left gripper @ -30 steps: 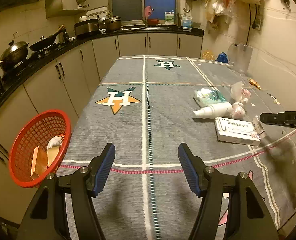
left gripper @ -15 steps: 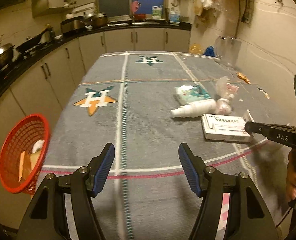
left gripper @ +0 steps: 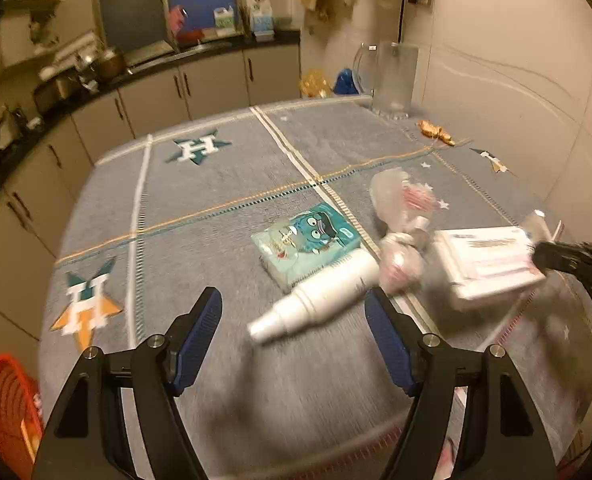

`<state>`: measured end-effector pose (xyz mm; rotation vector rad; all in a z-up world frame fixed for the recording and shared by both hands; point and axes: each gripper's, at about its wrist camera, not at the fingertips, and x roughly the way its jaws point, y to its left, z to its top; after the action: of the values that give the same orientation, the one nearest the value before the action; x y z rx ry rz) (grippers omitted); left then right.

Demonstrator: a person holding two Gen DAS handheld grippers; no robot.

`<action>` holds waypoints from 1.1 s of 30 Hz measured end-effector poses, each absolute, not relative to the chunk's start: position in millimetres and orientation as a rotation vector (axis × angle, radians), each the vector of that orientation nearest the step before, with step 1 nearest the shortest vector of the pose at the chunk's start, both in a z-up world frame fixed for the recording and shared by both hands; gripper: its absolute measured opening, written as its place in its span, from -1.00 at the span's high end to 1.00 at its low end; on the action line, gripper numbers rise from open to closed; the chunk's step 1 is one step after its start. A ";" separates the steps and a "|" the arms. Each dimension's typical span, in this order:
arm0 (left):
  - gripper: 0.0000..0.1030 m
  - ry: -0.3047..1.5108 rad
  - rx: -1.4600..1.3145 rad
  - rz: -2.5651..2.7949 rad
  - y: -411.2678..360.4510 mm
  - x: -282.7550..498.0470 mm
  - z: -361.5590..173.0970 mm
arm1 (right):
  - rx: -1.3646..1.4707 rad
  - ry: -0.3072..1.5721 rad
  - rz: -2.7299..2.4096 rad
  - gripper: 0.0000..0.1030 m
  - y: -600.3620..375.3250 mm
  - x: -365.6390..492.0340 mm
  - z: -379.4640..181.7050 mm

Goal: Collect trash
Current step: 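Grasp the white medicine box with the right tool while the left grasps the spray bottle, then lift the white spray bottle and medicine box off the table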

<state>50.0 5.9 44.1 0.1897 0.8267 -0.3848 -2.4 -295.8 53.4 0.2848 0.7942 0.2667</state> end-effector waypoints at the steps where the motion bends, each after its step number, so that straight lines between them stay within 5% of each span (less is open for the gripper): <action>1: -0.42 0.849 0.162 -0.395 8.1 58.9 40.8 | 0.294 0.795 0.266 0.86 -298.8 -2.8 52.5; 7: -0.42 0.989 0.069 -0.490 11.3 80.8 19.5 | 0.330 0.798 0.262 0.86 -312.0 -2.6 48.2; 20: -0.40 0.972 0.304 -0.508 -38.8 48.5 14.6 | 0.369 0.810 0.269 0.86 -317.8 0.6 40.9; 22: 0.05 0.989 0.305 -0.477 -42.5 54.0 9.8 | 0.370 0.809 0.270 0.86 -318.0 0.3 40.9; 25: 0.39 1.005 0.269 -0.462 -41.1 55.0 7.4 | 0.366 0.807 0.274 0.86 -317.4 -2.7 41.7; 33: 0.39 0.977 0.186 -0.384 -20.8 30.4 12.0 | 0.350 0.799 0.292 0.86 -306.7 -6.9 43.2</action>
<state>30.4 -20.8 12.0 0.1859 0.9774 -0.3844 -6.9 -306.7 43.2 0.3500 0.7990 0.2924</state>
